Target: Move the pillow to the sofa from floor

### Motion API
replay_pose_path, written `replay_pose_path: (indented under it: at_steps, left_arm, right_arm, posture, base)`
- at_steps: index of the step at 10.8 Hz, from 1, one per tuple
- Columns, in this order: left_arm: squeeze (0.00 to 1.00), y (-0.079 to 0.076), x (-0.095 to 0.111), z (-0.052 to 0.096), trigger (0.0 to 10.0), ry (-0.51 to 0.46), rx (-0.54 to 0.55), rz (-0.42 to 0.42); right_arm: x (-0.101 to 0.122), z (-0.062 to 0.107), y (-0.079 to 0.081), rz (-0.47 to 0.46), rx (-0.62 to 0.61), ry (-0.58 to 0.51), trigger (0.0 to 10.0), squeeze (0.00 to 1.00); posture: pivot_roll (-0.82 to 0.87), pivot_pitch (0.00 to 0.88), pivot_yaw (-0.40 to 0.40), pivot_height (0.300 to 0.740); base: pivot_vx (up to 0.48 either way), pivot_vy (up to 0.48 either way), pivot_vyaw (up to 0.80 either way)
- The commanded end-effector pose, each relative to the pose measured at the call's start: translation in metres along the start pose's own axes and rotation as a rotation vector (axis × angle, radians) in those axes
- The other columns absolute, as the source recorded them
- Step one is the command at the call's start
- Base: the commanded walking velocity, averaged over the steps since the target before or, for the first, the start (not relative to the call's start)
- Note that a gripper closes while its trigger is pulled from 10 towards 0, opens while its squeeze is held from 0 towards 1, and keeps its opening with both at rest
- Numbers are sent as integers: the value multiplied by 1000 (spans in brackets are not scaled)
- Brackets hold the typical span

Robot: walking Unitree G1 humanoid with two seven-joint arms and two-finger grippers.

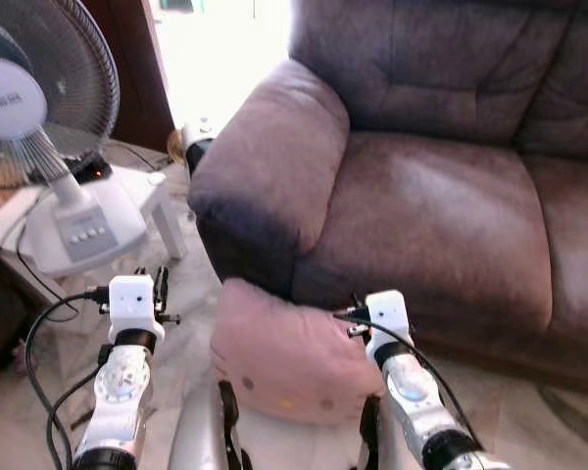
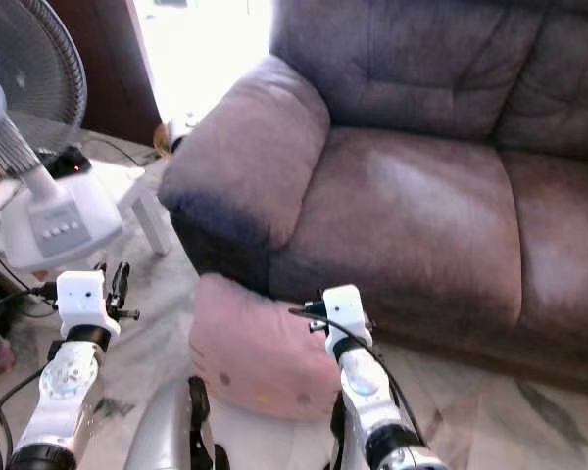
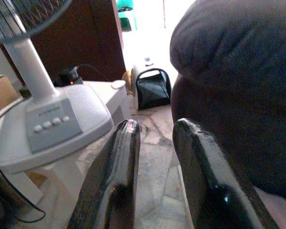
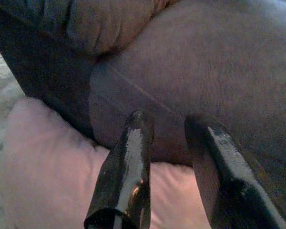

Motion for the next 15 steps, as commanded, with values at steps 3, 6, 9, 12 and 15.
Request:
replay_pose_path:
  at_steps: [3,6,9,12,15]
  left_arm:
    - [0,1,-5,4,10000,26,-8,-2]
    - [0,4,-4,3,10000,28,-11,-8]
    - [0,7,-2,1,10000,35,-16,1]
    - [0,8,-3,6,10000,50,-34,7]
    - [0,11,-2,7,10000,56,-33,18]
  right_arm:
    - [-1,0,-1,-3,-16,8,10000,0]
    - [-1,-10,-7,-59,-69,123,10000,0]
    - [7,-26,-2,-113,0,345,10000,0]
    - [13,-31,-13,-133,-37,399,10000,243]
    - [26,-37,-13,-198,-62,366,10000,1000]
  posture:
    - [138,151,-9,470]
    - [141,160,-6,470]
    - [137,179,2,470]
    - [146,212,17,470]
    - [153,235,31,470]
  base:
    - [0,0,0]
    - [0,0,0]
    - [0,0,0]
    - [0,0,0]
    - [0,0,0]
Point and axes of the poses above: a point about 5 cm out from each wrist's last joint towards the gripper, its own z axis pointing back from the gripper into the wrist, its own x axis along the axis of the wrist's last joint, y = z × x, the point moved 1 cm from there along -z, pointing out of the wrist towards the gripper, and after that the axes turned 4 degrees about z, right-handed, at the moved point
